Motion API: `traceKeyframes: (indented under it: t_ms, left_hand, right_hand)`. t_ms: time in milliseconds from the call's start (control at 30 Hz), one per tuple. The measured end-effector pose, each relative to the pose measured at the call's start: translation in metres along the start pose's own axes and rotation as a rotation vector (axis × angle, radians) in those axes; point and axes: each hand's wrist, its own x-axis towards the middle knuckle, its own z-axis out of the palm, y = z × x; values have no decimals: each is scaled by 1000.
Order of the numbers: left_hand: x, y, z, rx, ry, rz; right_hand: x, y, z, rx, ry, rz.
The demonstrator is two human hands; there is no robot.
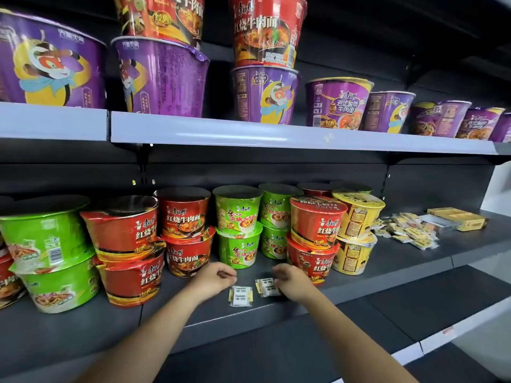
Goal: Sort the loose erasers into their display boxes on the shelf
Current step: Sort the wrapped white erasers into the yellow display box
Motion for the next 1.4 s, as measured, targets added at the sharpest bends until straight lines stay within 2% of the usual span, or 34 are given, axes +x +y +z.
traceKeyframes:
  t_ms: [233,533,800,1067,1400]
  left_hand:
    - [7,-10,7,279,-124,-23]
    - [9,-10,7,196,-149,-15]
    - [-1,-10,4,221,-120,-3]
    - [-13,-6,10,118,-42,38]
    - [-26,-4,1,-34,63,19]
  right_hand:
    - [1,-1,5,-188,-84,6]
    - [4,-3,3,-113,-76,83]
    - [-4,-6,6,-85,-46,93]
    - [-17,-14,7,-175,115,-15]
    - [-35,-22,13,3,234,-104]
